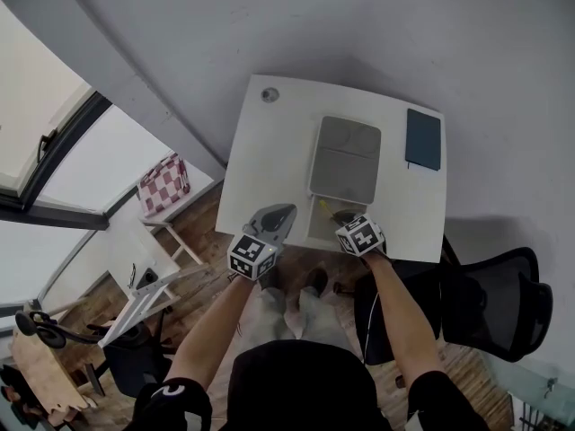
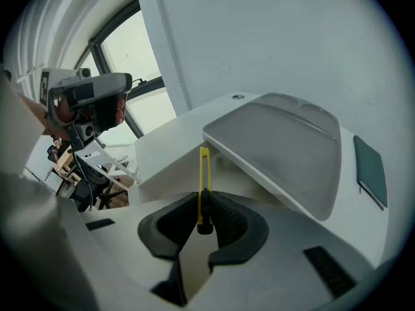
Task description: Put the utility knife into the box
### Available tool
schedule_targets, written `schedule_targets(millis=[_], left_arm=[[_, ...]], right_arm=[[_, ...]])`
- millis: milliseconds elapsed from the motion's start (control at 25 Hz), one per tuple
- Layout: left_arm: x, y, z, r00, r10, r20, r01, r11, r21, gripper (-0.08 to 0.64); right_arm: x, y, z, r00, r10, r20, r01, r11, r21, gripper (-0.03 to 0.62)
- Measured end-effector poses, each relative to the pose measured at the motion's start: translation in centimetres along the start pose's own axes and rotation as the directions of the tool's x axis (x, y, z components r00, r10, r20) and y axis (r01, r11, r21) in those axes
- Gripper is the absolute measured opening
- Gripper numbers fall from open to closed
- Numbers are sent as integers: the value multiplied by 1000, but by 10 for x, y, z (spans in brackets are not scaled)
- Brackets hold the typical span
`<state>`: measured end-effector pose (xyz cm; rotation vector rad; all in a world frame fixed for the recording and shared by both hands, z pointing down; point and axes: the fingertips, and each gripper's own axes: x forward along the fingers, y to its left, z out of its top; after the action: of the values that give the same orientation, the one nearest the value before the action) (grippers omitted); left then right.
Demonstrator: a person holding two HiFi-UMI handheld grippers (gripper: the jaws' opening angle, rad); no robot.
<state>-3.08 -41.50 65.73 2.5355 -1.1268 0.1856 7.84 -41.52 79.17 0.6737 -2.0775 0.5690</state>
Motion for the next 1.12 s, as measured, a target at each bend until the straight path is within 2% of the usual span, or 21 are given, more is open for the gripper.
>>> schedule_targets(millis=[120, 240, 640, 1120], left_arm=[[0, 4, -3, 1000, -1, -3, 1, 1000, -5, 25], [0, 9, -4, 1000, -2, -7, 2, 1000, -8, 25], [3, 16, -6, 1000, -17, -10, 16, 1000, -21, 25], [1, 16, -3, 1000, -25, -14, 25, 999, -22, 25]], right_arm=[[6, -1, -4, 998, -18, -64, 16, 999, -31, 75], [11, -3, -2, 996, -20, -90, 17, 999, -30, 76], [16, -3, -2, 994, -38, -107, 31, 997, -66, 78], [16, -6, -4, 993, -67, -98, 62, 997, -51, 97]])
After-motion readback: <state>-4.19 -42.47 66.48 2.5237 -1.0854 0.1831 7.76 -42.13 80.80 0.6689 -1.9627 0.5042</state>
